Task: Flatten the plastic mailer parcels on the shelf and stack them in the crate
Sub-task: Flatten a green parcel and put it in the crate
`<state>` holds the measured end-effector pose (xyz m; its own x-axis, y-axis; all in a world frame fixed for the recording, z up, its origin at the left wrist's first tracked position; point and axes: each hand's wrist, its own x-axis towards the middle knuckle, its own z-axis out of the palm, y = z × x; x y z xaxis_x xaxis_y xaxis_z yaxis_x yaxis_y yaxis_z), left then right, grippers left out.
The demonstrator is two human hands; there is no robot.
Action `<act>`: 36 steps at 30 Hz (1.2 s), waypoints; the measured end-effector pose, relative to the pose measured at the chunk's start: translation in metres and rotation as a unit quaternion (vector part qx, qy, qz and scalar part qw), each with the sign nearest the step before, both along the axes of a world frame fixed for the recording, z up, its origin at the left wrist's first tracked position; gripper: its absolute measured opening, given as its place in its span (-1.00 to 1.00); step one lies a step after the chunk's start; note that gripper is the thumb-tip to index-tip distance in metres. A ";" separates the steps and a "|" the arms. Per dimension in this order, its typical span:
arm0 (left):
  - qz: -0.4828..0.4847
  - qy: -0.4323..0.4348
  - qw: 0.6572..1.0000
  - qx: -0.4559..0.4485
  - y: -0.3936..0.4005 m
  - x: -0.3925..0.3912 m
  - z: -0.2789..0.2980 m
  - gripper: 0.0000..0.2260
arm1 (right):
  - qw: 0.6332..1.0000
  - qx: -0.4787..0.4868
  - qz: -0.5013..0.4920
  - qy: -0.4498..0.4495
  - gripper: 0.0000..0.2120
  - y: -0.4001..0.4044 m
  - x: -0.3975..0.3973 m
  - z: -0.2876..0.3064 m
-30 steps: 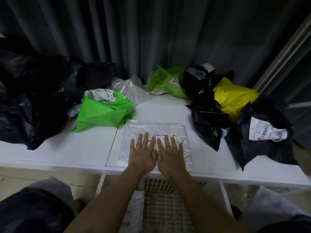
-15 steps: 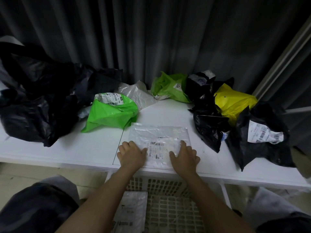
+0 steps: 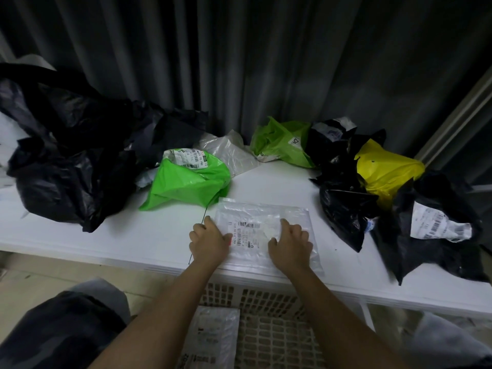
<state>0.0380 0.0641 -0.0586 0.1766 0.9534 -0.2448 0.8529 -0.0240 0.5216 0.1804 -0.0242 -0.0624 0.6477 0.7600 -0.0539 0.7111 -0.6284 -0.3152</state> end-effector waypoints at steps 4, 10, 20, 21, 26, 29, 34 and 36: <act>0.012 -0.015 0.997 -0.071 0.010 0.003 -0.001 -0.45 | 0.998 -0.057 0.034 0.005 -0.49 0.002 0.005 0.003; -0.039 0.013 0.995 -0.096 -0.006 0.003 0.011 -0.63 | 0.991 -0.083 0.035 0.098 -0.46 -0.020 0.004 0.015; -0.308 -0.024 0.951 0.024 -0.043 -0.033 0.057 -0.74 | 0.955 0.071 0.116 0.265 -0.02 -0.067 -0.001 0.049; -0.316 -0.016 0.948 0.033 -0.047 -0.035 0.059 -0.74 | 0.941 0.095 0.111 0.306 -0.22 -0.076 -0.005 0.049; -0.300 0.000 0.951 0.078 -0.080 -0.034 0.050 -0.78 | 0.897 0.104 0.031 0.429 -0.61 -0.133 -0.020 0.025; -0.268 0.004 0.957 0.108 -0.101 -0.032 0.024 -0.70 | 0.883 0.073 -0.060 0.460 -0.60 -0.165 -0.019 -0.007; -0.210 -0.023 0.977 -0.015 -0.124 -0.033 -0.039 -0.59 | 0.829 0.038 -0.159 0.534 -0.12 -0.194 -0.005 -0.075; -0.176 -0.080 0.972 -0.136 -0.129 -0.036 -0.064 -0.51 | 0.811 0.037 -0.183 0.555 -0.12 -0.197 -0.001 -0.096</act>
<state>0.0023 -0.0647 -0.1230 0.5359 0.7317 -0.4213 0.7246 -0.1424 0.6743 0.1798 -0.2213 -0.1588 0.4143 0.5554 -0.7210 -0.2655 -0.6840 -0.6794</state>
